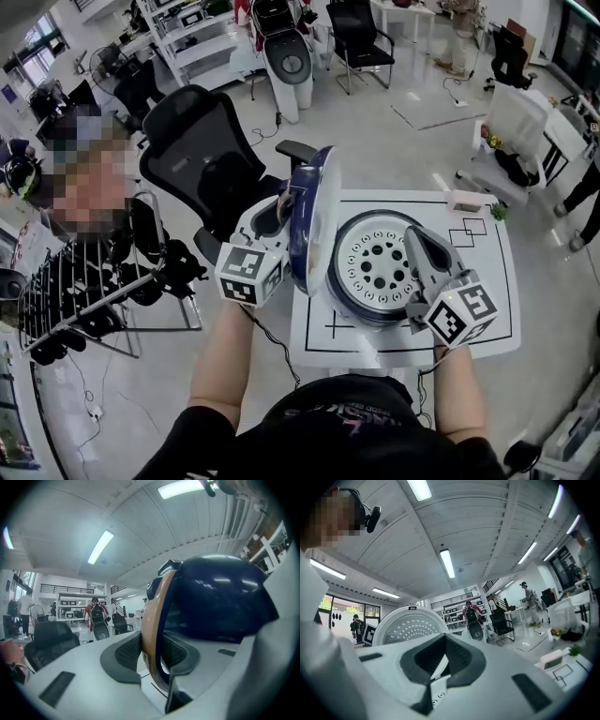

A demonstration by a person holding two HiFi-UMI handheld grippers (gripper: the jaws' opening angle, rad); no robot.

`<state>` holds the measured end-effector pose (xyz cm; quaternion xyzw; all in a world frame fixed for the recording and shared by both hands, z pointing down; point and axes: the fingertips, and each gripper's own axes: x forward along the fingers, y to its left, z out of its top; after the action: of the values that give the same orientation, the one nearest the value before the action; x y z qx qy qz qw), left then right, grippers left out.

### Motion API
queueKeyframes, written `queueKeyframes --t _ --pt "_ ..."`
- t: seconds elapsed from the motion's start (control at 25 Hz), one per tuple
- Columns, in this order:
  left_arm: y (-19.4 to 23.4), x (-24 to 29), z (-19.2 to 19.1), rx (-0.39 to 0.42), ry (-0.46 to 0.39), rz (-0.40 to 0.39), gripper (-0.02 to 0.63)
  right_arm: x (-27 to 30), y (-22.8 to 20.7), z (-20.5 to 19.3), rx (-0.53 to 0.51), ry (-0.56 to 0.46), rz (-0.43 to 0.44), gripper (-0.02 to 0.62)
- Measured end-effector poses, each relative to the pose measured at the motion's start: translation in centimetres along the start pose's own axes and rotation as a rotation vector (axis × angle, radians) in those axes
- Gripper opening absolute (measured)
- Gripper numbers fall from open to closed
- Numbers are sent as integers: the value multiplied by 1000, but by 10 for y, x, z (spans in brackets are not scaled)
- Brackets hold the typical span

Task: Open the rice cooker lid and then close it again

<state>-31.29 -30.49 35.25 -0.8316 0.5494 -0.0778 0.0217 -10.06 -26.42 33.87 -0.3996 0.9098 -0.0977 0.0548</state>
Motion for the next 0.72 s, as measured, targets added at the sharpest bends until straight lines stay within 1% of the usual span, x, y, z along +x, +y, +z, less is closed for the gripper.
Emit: queueKeyframes --t 0.24,0.48,0.72 --pt "7 -2 -4 -44 -13 -6 112 7 6 -5 -4 10 12 2" --pt "7 -3 -4 -40 -30 -3 114 10 9 -7 -4 15 20 2" --pt "7 -3 -3 -33 -36 16 130 12 9 -8 -6 21 25 2"
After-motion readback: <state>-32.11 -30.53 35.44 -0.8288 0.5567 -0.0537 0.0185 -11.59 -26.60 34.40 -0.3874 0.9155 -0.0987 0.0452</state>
